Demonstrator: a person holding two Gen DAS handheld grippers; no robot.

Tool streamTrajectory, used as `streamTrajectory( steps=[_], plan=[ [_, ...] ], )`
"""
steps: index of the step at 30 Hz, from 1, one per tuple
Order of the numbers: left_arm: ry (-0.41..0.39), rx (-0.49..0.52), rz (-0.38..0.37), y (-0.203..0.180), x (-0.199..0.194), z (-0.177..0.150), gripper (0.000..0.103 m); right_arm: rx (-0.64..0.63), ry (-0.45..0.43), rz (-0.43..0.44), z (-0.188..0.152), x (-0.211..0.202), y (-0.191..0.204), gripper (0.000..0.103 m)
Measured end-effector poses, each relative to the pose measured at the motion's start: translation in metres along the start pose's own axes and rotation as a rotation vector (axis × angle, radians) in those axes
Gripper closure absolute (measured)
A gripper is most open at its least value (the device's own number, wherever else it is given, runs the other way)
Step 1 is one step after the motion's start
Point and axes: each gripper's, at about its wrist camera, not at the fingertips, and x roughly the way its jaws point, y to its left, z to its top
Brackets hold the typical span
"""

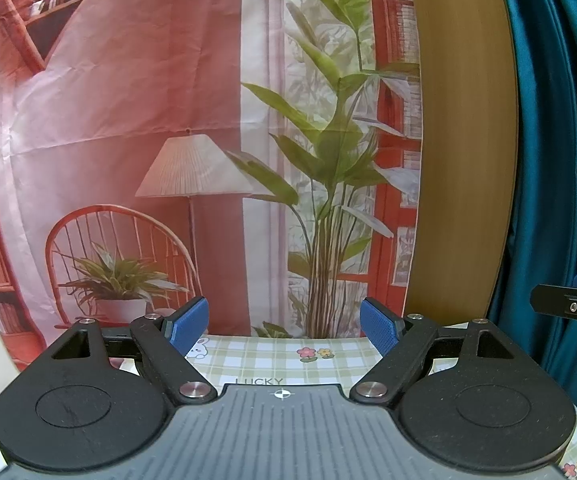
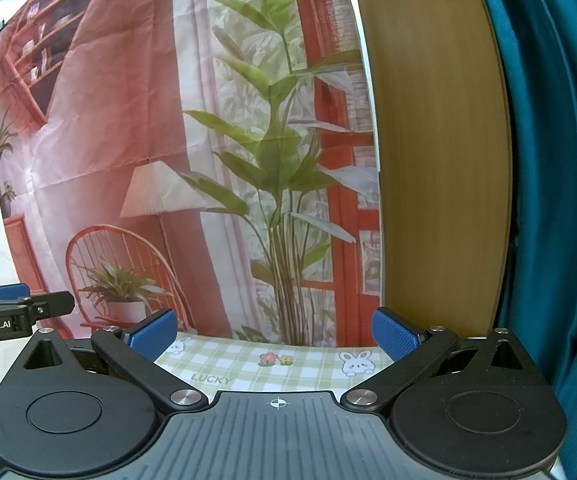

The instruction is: Organize plates and bowls

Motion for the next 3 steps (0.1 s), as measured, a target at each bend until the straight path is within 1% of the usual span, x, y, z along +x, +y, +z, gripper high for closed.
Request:
streamTrajectory(
  steps=[3],
  plan=[
    [0.000,0.000,0.001,-0.0005,-0.0001,0.0003,0.018,0.001,0.001,0.000,-0.0001,-0.0001,-0.0005,0.000]
  ],
)
